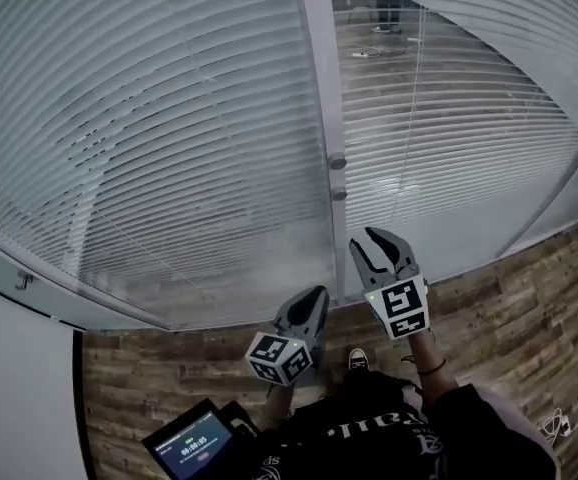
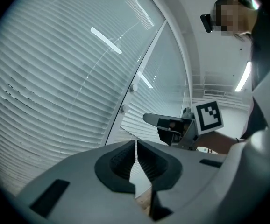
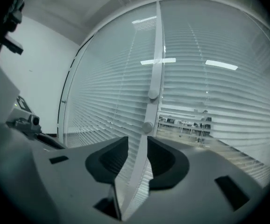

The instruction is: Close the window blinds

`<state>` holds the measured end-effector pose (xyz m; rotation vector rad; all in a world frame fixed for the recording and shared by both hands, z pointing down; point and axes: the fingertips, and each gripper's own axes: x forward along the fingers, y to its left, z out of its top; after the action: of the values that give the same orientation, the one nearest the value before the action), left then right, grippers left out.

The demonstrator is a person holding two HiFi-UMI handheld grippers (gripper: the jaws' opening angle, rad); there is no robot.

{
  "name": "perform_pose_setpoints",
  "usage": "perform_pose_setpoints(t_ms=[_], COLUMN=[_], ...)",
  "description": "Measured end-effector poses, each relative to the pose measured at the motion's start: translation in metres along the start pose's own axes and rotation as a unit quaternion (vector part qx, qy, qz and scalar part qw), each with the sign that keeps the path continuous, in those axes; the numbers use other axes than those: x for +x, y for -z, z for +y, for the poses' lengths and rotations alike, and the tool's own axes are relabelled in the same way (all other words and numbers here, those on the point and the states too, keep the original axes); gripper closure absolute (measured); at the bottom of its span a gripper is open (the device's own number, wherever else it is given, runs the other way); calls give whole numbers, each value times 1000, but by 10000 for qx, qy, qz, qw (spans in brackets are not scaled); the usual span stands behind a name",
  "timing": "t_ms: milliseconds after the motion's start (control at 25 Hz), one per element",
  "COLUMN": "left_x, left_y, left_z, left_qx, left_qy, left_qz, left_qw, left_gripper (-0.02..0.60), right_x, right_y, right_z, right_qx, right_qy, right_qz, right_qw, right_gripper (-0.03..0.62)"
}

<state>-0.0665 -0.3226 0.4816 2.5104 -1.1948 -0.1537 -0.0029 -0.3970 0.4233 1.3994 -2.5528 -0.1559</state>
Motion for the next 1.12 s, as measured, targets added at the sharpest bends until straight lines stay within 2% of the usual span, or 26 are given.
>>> perform_pose_setpoints(t_ms=[80,160,320,440,560,600,640,720,840,960,1040,1080,1120], left_x=[7,12,21,24,28,29,29,28,27,26,25,25,25], left_y=[-6,-9,-10,-14,-14,-13,-13,-11,-10,-8,-7,-7,-6], left_z=[10,20,35,43,48,50,51,56,62,64,64,64,64], left_qx=[9,14,-27,-19,-21,-25,-30,-37,-59,-70,-72,-78,-86], left_qy=[-80,-178,-390,-491,-539,-551,-564,-597,-645,-658,-641,-633,-628], left_qz=[4,21,16,-24,-8,7,23,52,74,85,97,105,115], left_qw=[10000,9998,9992,9988,9985,9985,9984,9982,9979,9978,9979,9979,9979], left_gripper=[575,575,575,575,575,575,575,575,575,575,575,575,575], right_x=[22,41,72,92,106,108,108,106,105,104,104,104,104], right_y=[-13,-23,-28,-24,-20,-20,-20,-23,-26,-27,-26,-24,-23], right_z=[-6,-10,-8,-7,-15,-18,-19,-20,-22,-26,-30,-33,-35], right_qx=[-505,-1184,-2552,-2993,-3499,-3581,-3536,-3084,-2115,-764,417,1101,1792], right_qy=[151,411,670,677,873,951,989,932,900,827,658,551,443], right_qz=[-49,8,173,286,344,293,216,93,-24,-141,-228,-285,-338], right_qw=[9986,9921,9644,9513,9321,9284,9299,9466,9732,9935,9967,9920,9822], right_gripper=[479,473,457,448,445,447,448,453,453,454,454,454,454])
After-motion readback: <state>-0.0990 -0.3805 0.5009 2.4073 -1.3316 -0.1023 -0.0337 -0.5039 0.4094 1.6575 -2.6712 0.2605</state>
